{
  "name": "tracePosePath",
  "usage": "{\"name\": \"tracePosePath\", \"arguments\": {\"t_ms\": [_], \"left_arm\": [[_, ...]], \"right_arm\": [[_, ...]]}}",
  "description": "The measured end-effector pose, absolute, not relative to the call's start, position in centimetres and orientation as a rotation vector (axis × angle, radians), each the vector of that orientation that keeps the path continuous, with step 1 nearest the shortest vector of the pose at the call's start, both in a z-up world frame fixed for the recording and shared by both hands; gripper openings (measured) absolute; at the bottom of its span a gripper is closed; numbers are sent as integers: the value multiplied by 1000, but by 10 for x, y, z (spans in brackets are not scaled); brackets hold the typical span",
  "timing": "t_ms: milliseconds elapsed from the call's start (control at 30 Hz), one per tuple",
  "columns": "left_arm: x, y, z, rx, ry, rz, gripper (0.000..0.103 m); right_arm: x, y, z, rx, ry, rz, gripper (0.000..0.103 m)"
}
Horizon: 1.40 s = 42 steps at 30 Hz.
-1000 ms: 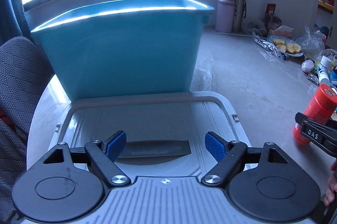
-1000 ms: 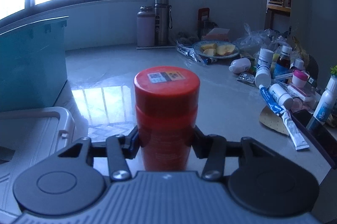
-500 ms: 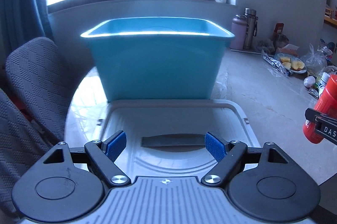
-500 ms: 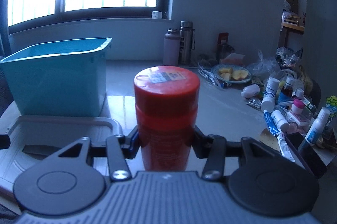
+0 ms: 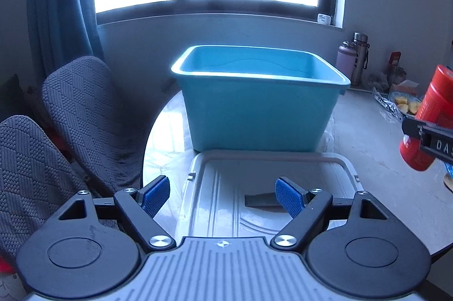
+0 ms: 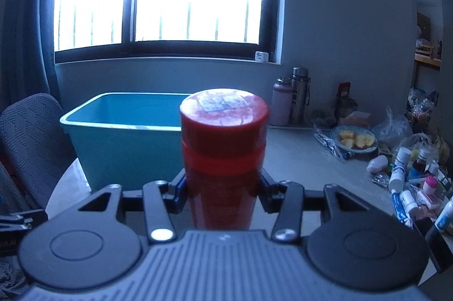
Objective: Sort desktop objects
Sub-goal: 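Lift the red bottle with the right tool and carry it over the bin, then open the right tool to drop the red bottle into the bin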
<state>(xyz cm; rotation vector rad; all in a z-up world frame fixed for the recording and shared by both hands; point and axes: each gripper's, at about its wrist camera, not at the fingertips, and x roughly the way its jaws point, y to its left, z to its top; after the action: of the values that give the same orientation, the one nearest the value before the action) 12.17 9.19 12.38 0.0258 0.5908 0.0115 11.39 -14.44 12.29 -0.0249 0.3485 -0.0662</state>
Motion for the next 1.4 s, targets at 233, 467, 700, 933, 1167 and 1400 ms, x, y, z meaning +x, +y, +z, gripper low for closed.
{"name": "tracePosePath", "arguments": {"t_ms": [233, 467, 700, 933, 1167, 1400], "left_arm": [[154, 104, 148, 37, 557, 21, 84], [202, 104, 167, 39, 543, 53, 84], [248, 103, 175, 39, 554, 105, 84], [289, 102, 173, 38, 575, 145, 84], [308, 102, 163, 8, 606, 166, 84], [309, 115, 157, 16, 619, 129, 84]], "right_arm": [[158, -128, 153, -36, 294, -4, 49], [214, -121, 174, -48, 260, 44, 49], [277, -115, 178, -65, 273, 90, 49], [334, -104, 163, -77, 320, 135, 49], [369, -94, 140, -89, 413, 149, 49], [377, -83, 129, -106, 488, 99, 79]]}}
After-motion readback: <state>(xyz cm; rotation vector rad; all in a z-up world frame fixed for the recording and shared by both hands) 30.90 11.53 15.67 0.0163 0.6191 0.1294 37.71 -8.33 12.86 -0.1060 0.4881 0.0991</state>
